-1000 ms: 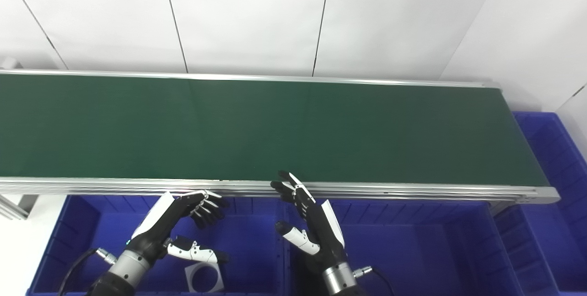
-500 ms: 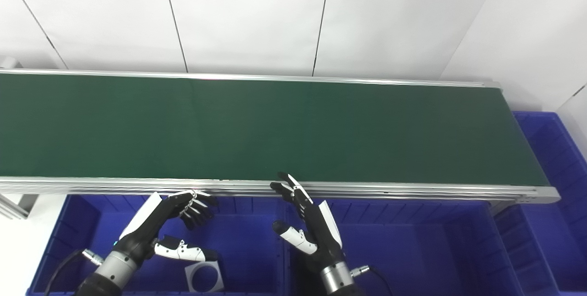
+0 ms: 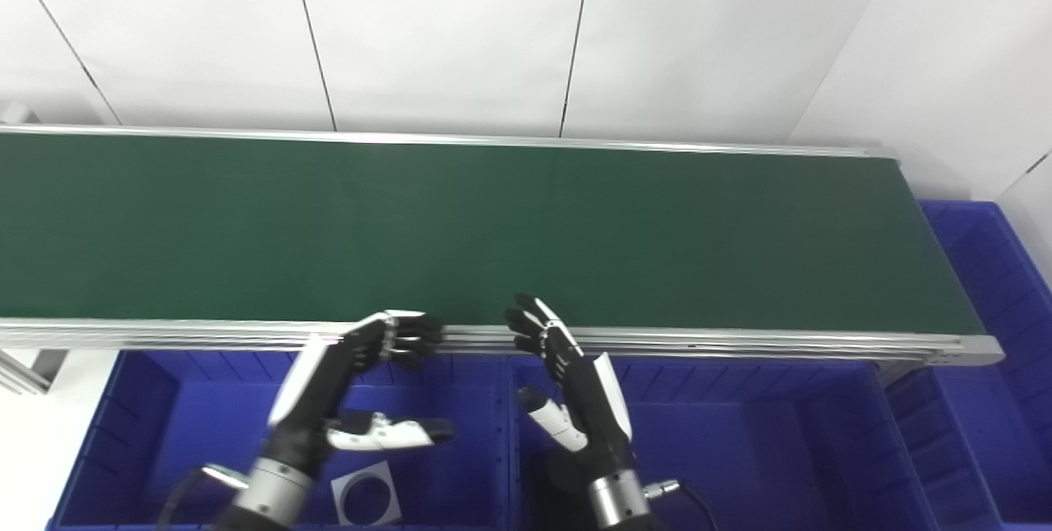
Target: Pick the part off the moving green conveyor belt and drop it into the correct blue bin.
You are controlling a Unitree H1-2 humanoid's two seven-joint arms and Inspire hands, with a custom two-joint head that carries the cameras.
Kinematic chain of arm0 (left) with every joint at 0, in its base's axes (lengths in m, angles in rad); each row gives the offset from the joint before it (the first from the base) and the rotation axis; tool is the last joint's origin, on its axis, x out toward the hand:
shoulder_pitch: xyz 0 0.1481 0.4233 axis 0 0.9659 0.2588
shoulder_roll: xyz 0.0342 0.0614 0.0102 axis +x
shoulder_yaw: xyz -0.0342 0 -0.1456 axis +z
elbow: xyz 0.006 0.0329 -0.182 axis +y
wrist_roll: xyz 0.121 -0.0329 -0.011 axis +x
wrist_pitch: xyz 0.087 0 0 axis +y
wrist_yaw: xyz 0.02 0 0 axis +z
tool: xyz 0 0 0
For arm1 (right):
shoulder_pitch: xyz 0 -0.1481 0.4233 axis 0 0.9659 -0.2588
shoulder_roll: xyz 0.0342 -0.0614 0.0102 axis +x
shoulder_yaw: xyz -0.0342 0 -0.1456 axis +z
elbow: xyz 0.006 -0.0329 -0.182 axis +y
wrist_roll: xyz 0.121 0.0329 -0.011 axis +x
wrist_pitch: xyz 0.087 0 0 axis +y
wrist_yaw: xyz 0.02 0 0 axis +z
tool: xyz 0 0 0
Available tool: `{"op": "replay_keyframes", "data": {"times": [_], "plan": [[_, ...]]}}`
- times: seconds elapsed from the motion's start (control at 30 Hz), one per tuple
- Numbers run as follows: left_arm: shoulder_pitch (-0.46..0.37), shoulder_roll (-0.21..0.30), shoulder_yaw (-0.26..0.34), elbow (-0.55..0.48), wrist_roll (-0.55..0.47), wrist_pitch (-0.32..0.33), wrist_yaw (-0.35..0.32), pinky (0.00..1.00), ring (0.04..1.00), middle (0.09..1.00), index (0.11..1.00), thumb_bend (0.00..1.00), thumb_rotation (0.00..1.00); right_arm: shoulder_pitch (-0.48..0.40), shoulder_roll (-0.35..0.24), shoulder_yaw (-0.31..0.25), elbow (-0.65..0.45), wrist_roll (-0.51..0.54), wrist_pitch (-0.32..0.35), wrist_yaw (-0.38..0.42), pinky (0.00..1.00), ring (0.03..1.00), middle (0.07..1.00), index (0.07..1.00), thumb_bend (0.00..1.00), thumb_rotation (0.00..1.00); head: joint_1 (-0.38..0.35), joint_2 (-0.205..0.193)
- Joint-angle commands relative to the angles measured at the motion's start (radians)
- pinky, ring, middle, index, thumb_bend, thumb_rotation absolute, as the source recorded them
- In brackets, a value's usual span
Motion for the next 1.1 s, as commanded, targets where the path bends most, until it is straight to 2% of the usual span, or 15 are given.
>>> {"op": "replay_keyframes", "data": {"times": [0.0, 0.17, 0.37, 0.43, 0.67, 0.83, 0.93, 1.07], "plan": [[-0.011, -0.009, -0.001, 0.004, -0.004, -0.047, 0.028, 0.71, 0.778, 0.799, 0.759, 0.81, 0.44, 0.014, 0.005, -0.003, -0.042, 0.012, -0.062, 0.001, 0.80, 0.845, 0.842, 0.886, 0.90, 0.87, 0.007, 0.002], [-0.008, -0.045, -0.007, 0.061, -0.019, -0.067, 0.046, 0.81, 0.839, 0.853, 0.820, 0.82, 0.51, 0.040, 0.000, -0.027, -0.070, 0.035, -0.062, -0.012, 0.77, 0.812, 0.829, 0.862, 0.86, 0.90, 0.050, 0.011], [-0.014, -0.070, -0.027, 0.097, -0.016, -0.076, 0.053, 0.83, 0.870, 0.901, 0.849, 0.83, 0.54, 0.056, -0.015, -0.035, -0.068, 0.045, -0.063, -0.005, 0.77, 0.800, 0.817, 0.852, 0.81, 0.94, 0.071, 0.012], [-0.020, -0.075, -0.036, 0.121, -0.018, -0.107, 0.054, 0.86, 0.899, 0.921, 0.849, 0.81, 0.53, 0.062, -0.021, -0.038, -0.066, 0.039, -0.063, -0.012, 0.77, 0.807, 0.821, 0.853, 0.79, 0.96, 0.081, 0.015], [-0.042, -0.065, -0.057, 0.191, 0.029, -0.219, 0.065, 0.85, 0.901, 0.921, 0.835, 0.79, 0.51, 0.070, -0.035, -0.055, -0.045, 0.043, -0.063, -0.016, 0.78, 0.819, 0.832, 0.855, 0.80, 0.97, 0.092, 0.015], [-0.038, -0.066, -0.060, 0.213, 0.039, -0.248, 0.080, 0.85, 0.898, 0.908, 0.822, 0.80, 0.52, 0.063, -0.046, -0.048, -0.029, 0.029, -0.064, -0.022, 0.80, 0.832, 0.840, 0.853, 0.82, 0.96, 0.091, 0.012], [-0.035, -0.070, -0.063, 0.221, 0.040, -0.256, 0.084, 0.83, 0.889, 0.899, 0.813, 0.79, 0.53, 0.062, -0.052, -0.041, -0.023, -0.003, -0.064, -0.044, 0.83, 0.868, 0.878, 0.854, 0.86, 0.97, 0.087, 0.013], [-0.035, -0.074, -0.075, 0.233, 0.047, -0.268, 0.082, 0.82, 0.883, 0.896, 0.814, 0.79, 0.57, 0.065, -0.058, -0.029, -0.017, -0.020, -0.064, -0.074, 0.85, 0.888, 0.913, 0.865, 0.87, 0.96, 0.086, 0.013]]}}
